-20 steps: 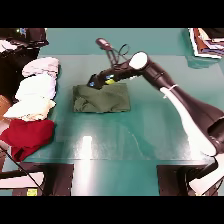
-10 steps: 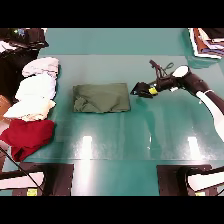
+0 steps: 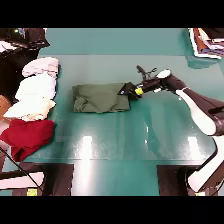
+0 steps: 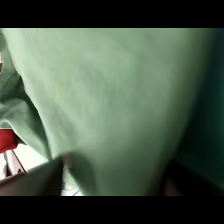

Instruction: Fold the shirts.

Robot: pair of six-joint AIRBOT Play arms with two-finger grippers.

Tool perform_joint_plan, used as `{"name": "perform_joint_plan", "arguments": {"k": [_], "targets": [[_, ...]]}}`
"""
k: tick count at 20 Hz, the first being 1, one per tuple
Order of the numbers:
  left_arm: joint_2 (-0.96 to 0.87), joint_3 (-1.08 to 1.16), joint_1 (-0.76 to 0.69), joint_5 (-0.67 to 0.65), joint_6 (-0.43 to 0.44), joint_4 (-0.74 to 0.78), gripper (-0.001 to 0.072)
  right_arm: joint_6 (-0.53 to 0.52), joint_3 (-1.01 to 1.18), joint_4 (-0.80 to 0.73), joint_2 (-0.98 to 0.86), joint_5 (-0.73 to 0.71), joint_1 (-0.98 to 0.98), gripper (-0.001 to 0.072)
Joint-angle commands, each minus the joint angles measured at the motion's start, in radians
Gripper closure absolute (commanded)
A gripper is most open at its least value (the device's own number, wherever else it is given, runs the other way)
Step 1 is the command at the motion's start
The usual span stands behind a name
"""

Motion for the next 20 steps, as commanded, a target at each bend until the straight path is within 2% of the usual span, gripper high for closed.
{"name": "perform_joint_plan", "arguments": {"k": [1,2,5,9,15,20], "targets": [[-0.001,0.0,0.001,-0.003,-0.001,-0.02,0.0684,-0.002,0.129,0.037,-0.09,0.015,0.064,0.0487],[-0.001,0.0,0.0,-0.008,-0.001,-0.035,0.0684,-0.002,0.143,0.032,-0.092,0.008,0.067,0.0696],[-0.001,0.0,-0.042,-0.014,0.0,-0.031,0.0684,-0.002,0.131,-0.004,-0.04,-0.031,0.037,0.0691],[-0.001,0.0,-0.169,0.002,0.01,-0.031,0.0684,0.029,-0.043,-0.191,0.187,-0.108,-0.124,0.0691],[-0.001,0.0,-0.305,0.071,0.026,-0.031,0.0684,0.037,-0.393,-0.363,0.623,-0.186,-0.627,0.0691],[-0.001,0.0,-0.339,0.109,0.025,-0.031,0.0684,0.07,-0.61,-0.388,0.837,-0.254,-1.122,0.069]]}}
